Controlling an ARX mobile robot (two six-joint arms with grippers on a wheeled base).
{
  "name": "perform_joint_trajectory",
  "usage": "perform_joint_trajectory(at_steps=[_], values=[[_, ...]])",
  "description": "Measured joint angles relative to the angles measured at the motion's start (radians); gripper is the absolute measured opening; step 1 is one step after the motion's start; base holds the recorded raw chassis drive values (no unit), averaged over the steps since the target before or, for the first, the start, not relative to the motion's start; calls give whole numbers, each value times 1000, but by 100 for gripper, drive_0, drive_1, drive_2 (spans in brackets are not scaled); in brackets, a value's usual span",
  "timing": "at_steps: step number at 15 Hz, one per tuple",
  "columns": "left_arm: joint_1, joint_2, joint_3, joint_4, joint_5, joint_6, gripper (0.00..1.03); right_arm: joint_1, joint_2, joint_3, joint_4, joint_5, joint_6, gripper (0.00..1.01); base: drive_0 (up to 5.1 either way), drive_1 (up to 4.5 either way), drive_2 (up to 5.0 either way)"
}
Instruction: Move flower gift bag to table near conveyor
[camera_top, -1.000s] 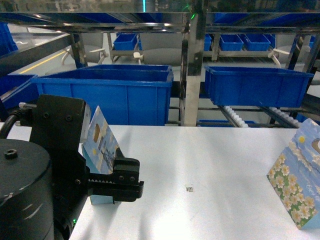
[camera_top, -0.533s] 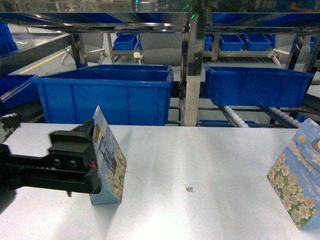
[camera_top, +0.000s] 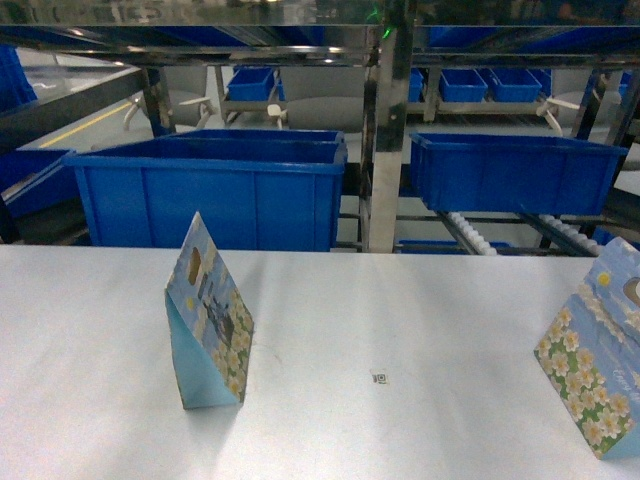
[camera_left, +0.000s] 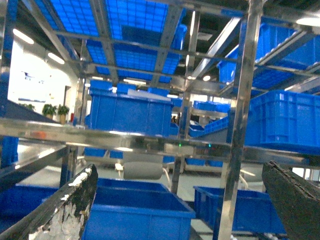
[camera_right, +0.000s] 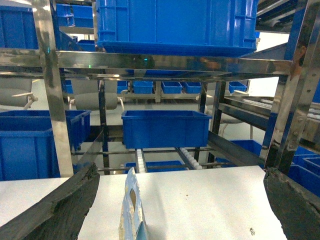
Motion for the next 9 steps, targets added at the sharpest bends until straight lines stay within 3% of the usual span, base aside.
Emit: perform_joint_trajectory(at_steps=[2, 5, 6, 7, 8, 9], values=[[100, -303, -2, -268, 95, -3, 98, 0, 0, 0, 0, 0, 0, 98, 0, 0, 0], [116, -389, -2, -324, 109, -3, 98, 0, 0, 0, 0, 0, 0, 98, 0, 0, 0], [135, -449, 33, -564, 101, 25, 92, 0, 0, 0, 0, 0, 0, 98, 0, 0, 0], [167, -562, 72, -878, 82, 71, 77, 0, 0, 0, 1, 0, 0, 98, 0, 0, 0], [166, -659, 89, -1063, 85, 88, 65, -33, -58, 6, -151, -103, 15, 90, 0, 0, 0], [163, -691, 87, -1186, 85, 103, 50, -97, -128, 7, -241, -237, 27, 76, 0, 0, 0]])
